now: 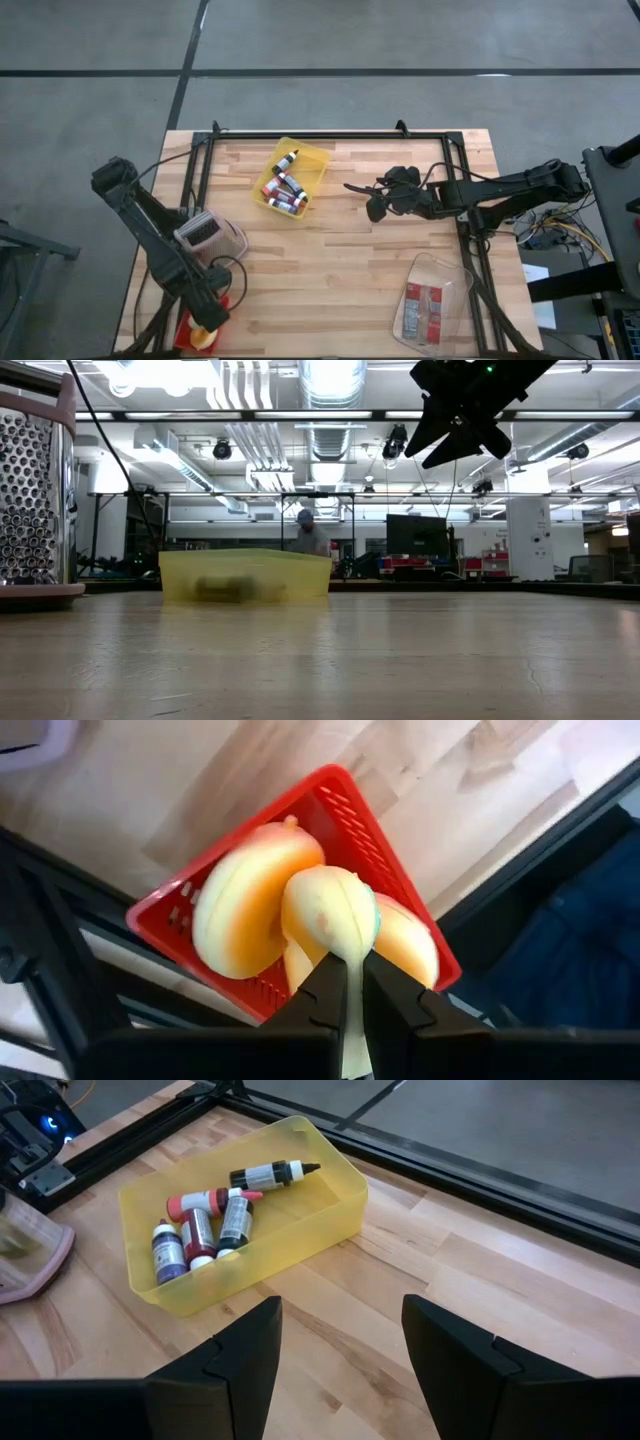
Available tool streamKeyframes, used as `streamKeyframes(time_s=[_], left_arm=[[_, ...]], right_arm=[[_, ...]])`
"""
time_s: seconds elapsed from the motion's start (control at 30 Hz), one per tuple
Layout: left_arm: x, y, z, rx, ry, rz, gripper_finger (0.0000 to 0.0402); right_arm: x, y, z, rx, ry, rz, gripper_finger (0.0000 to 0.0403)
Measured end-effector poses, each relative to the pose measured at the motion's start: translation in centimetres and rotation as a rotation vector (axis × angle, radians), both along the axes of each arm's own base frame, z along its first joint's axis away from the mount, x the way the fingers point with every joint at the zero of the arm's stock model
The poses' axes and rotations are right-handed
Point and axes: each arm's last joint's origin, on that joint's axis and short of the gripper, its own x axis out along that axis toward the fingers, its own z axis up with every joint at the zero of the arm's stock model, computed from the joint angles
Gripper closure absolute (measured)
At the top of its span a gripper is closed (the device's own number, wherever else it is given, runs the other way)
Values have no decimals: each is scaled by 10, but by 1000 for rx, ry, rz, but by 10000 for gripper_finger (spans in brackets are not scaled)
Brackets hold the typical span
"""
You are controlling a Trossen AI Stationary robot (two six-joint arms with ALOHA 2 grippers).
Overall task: Pick & Place Food Item
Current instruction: Put the blue donut into the red bin
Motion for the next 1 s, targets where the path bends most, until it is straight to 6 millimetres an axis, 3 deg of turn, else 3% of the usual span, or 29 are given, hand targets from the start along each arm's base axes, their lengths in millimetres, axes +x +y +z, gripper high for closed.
streamKeyframes(time_s=[0.5, 1.0], left_arm=[[4, -4, 1, -20, -87, -11, 376], [10, 0, 1, 114, -266, -48, 376]], right_arm=[[0, 0, 0, 0, 0, 0, 199], [0, 0, 0, 0, 0, 0, 199]])
